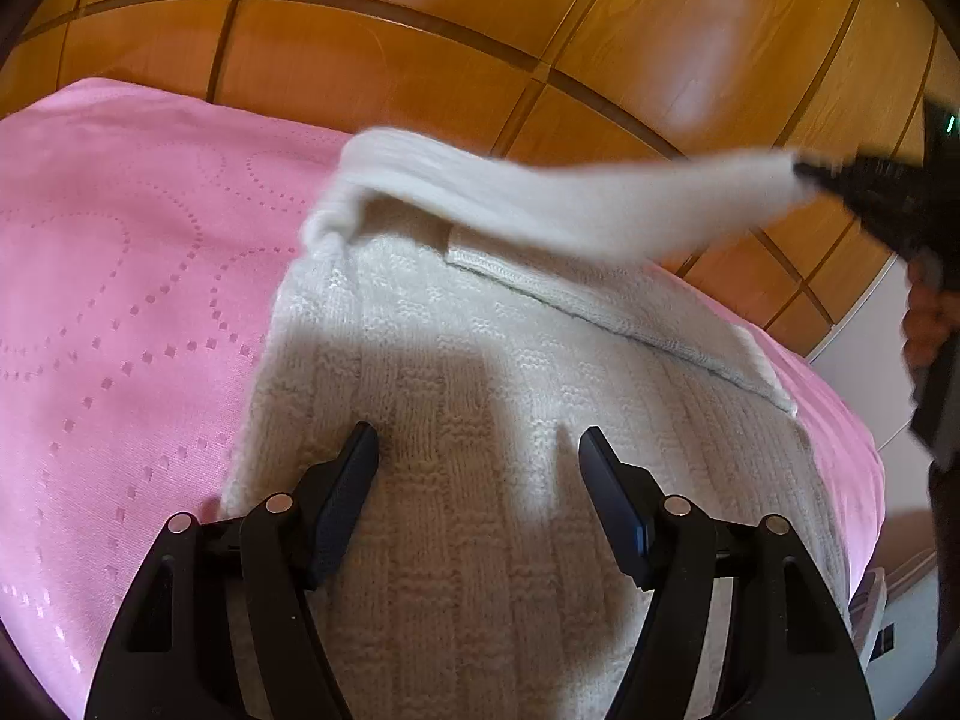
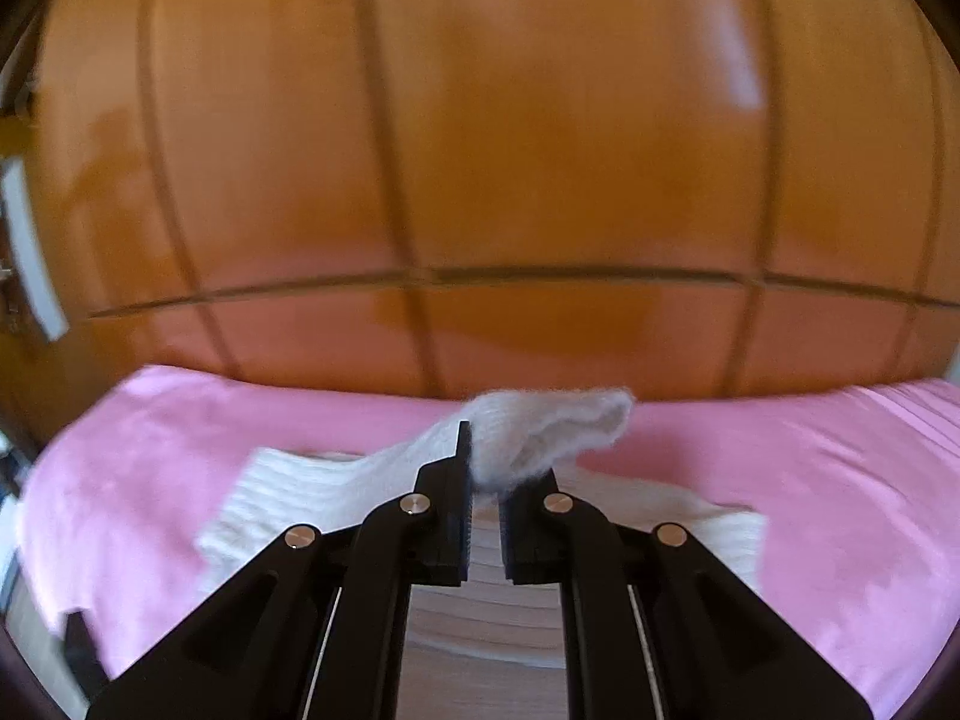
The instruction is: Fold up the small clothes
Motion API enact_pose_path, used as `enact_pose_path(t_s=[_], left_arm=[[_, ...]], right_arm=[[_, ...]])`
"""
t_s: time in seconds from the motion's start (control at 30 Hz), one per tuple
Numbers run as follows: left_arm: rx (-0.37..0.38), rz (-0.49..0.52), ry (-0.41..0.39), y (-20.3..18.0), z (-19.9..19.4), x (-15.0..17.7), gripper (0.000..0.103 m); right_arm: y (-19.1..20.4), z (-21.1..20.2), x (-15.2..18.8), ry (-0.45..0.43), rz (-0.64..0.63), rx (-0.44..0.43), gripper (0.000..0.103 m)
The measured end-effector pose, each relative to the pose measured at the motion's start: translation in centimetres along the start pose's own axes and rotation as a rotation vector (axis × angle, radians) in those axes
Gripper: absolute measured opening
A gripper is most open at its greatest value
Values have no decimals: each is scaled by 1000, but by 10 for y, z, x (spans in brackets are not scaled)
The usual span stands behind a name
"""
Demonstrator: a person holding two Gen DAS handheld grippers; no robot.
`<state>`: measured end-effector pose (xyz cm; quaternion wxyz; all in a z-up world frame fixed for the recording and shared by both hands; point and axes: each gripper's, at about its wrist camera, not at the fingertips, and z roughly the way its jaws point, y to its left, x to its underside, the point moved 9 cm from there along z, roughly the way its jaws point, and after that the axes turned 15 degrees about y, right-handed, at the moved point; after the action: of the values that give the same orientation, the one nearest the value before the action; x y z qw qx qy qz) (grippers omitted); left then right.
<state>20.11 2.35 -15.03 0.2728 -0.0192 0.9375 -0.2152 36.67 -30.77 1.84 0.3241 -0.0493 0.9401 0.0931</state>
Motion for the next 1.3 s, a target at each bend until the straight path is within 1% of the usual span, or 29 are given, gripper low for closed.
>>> enact_pose_path(t_s=[0.1,0.13,0.17,0.2,0.23,0.27,0.33,0.43,0.53,0.6,0.63,0.7,0.77,0.8,0.87,0.9,0.93,0.97,1.03,1.07,1.1,1.13,1.17,1.2,1.27,1.3], left_arm=[[-13,-6,17,-2,0,-2,68],[-14,-9,29,-3,0,-4,71],[6,-20,34,-5,0,-7,75],[30,-37,33,-6,-2,-10,75],[62,-56,35,-7,-2,-16,76],[78,-64,40,-8,-1,-21,76],[91,-86,38,-6,1,-35,76],[84,-108,22,-2,0,-58,76],[80,-138,-10,8,-10,-80,76],[64,-156,-18,20,-13,-85,76],[57,-165,-15,25,-12,-88,76],[39,-180,5,35,-9,-91,76],[22,-180,37,40,-3,-94,76],[21,-179,50,42,0,-96,76],[19,-179,59,47,2,-101,76],[23,-180,65,50,4,-105,76],[31,-184,70,52,5,-109,76],[45,-199,79,57,8,-114,76],[79,-238,92,66,14,-125,76],[97,-254,97,71,16,-129,76],[110,-275,99,76,18,-134,76],[125,-293,102,79,20,-138,76],[153,-314,109,82,25,-144,76],[173,-328,115,84,28,-148,76],[190,-351,124,85,35,-156,76],[204,-349,130,83,38,-159,76]], right_arm=[[-49,36,27,100,117,11,6],[-67,52,42,144,169,11,6],[-76,62,52,172,208,-2,6],[-86,70,64,198,253,-21,6],[-92,76,69,210,280,-34,6],[-97,81,75,219,307,-50,6],[-97,89,77,228,338,-78,6],[-98,88,75,222,340,-96,6],[-97,65,68,165,315,-116,6],[-96,55,63,134,296,-110,6],[-98,54,64,136,289,-99,6],[-102,63,70,168,281,-71,6],[-109,84,84,238,292,-54,7],[-112,88,89,254,302,-51,9],[-115,88,95,261,324,-78,20],[-117,86,95,260,332,-92,43],[-117,80,93,239,337,-114,66],[-116,75,90,216,331,-120,69],[-114,70,83,204,306,-128,69],[-113,72,80,213,308,-148,69],[-111,76,78,226,314,-167,73],[-109,84,76,259,326,-210,75],[-107,94,75,290,340,-248,75],[-106,104,74,318,348,-268,74],[-108,115,70,330,351,-259,65],[-108,118,66,327,358,-276,59]])
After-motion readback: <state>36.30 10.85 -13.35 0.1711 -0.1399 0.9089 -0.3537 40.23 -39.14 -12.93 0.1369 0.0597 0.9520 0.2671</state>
